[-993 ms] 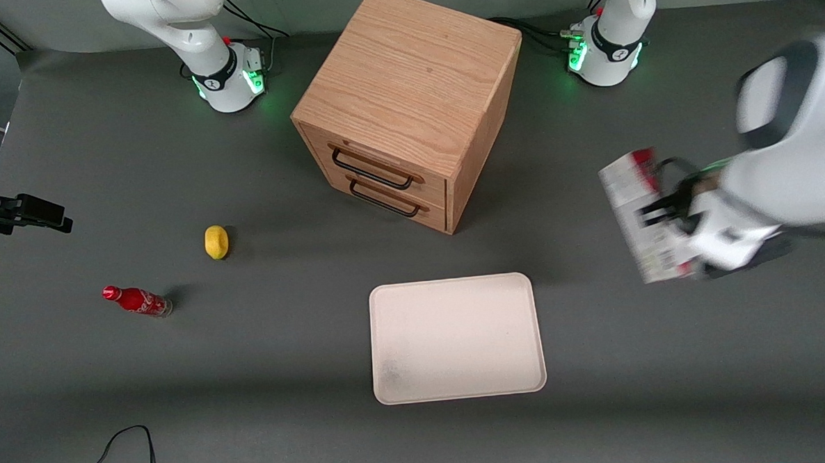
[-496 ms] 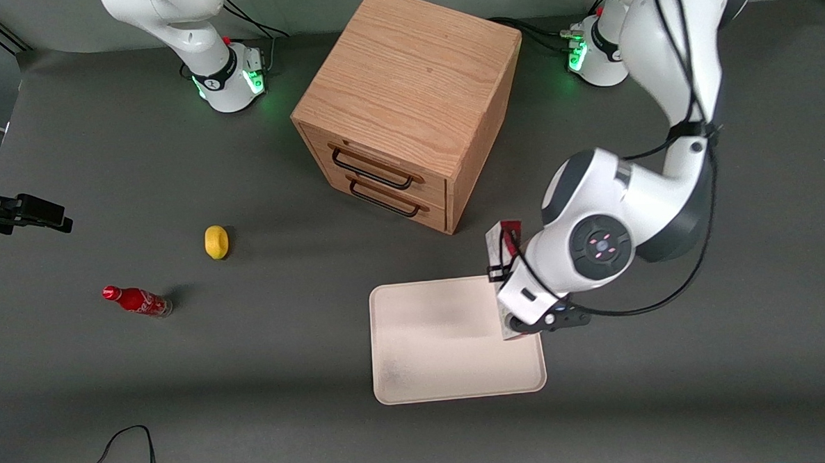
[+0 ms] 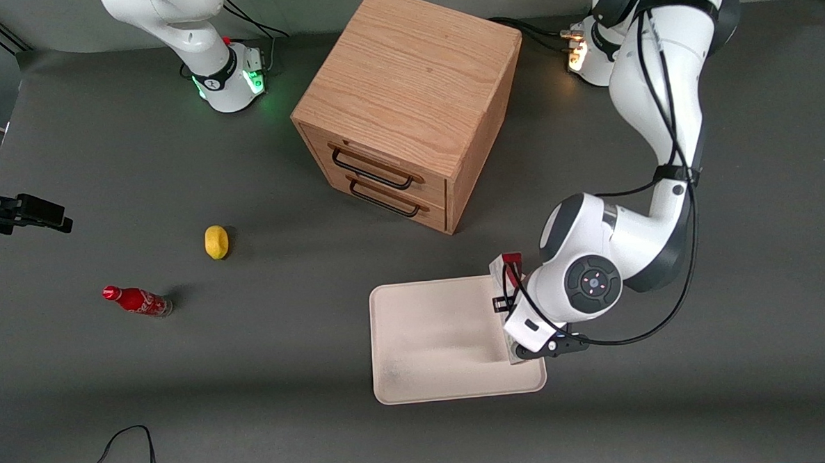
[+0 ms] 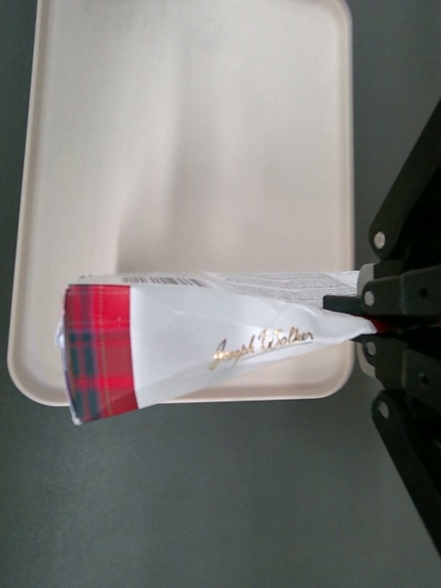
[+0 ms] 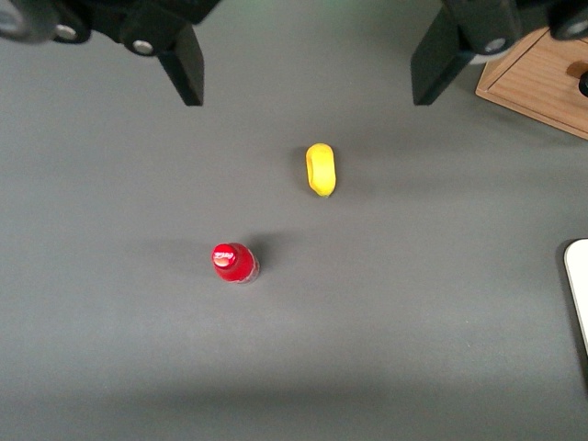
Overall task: Place red cookie box on tray
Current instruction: 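Carry the upright box with the left gripper over the cream tray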
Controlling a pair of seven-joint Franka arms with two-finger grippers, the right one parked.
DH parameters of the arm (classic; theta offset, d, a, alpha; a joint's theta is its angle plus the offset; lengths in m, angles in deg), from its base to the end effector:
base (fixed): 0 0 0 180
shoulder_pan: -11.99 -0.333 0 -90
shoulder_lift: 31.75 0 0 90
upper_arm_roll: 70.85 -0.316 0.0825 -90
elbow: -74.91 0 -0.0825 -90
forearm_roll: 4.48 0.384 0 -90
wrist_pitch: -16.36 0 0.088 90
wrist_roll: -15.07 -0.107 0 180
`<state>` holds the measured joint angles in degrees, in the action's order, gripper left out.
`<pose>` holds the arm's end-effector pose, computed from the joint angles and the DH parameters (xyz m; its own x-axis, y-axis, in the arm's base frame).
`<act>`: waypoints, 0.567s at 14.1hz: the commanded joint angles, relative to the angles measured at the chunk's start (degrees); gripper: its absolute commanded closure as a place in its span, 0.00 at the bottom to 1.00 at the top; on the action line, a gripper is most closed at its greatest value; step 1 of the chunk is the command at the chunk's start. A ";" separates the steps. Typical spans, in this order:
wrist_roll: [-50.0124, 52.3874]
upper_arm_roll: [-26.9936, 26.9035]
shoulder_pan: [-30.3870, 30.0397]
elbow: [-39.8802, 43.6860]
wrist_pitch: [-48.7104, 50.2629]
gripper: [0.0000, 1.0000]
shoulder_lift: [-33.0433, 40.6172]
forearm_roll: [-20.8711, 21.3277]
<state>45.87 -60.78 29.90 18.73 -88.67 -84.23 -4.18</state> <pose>0.7039 -0.3178 0.3089 0.9876 0.1058 -0.1158 0.1162 -0.9894 0.0867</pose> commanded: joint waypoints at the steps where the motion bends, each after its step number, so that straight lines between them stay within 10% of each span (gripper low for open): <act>1: -0.22 -0.93 0.37 2.13 -1.92 1.00 -2.54 1.10; 8: -0.13 -0.93 0.28 0.55 -5.71 1.00 -4.39 3.74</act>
<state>45.84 -61.50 29.81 18.67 -93.88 -88.47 -1.40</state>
